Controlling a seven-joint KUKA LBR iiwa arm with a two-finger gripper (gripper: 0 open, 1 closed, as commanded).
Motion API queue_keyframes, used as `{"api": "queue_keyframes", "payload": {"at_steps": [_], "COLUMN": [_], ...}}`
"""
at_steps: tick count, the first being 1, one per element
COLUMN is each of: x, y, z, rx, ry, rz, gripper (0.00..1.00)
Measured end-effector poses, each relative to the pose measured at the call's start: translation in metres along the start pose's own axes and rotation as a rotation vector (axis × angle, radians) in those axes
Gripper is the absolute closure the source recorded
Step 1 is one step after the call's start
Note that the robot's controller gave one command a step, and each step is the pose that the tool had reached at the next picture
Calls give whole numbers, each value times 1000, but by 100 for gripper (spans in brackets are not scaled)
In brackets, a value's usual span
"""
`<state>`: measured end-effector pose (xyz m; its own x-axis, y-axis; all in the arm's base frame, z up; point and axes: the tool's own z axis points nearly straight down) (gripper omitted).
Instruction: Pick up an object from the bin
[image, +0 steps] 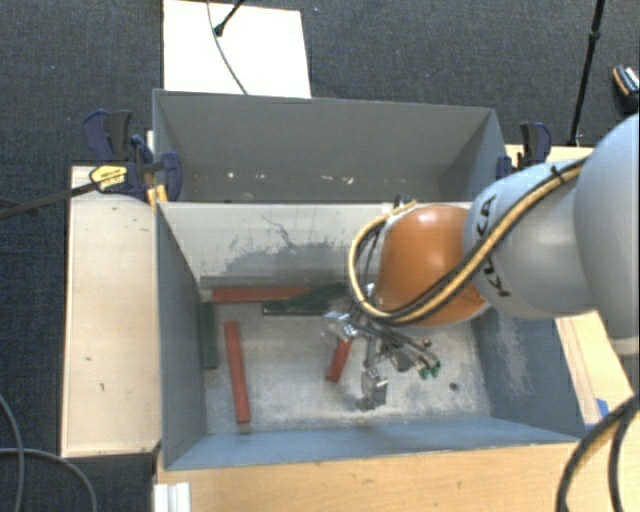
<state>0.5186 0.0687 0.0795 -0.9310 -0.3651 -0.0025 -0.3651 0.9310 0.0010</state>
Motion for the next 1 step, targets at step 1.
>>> {"api": "queue_keyframes", "payload": {"at_steps": [1], "x": [0], "y": [0], "z": [0], "rx": [0], "ry": [0], "rz": [1], "gripper": [100]}}
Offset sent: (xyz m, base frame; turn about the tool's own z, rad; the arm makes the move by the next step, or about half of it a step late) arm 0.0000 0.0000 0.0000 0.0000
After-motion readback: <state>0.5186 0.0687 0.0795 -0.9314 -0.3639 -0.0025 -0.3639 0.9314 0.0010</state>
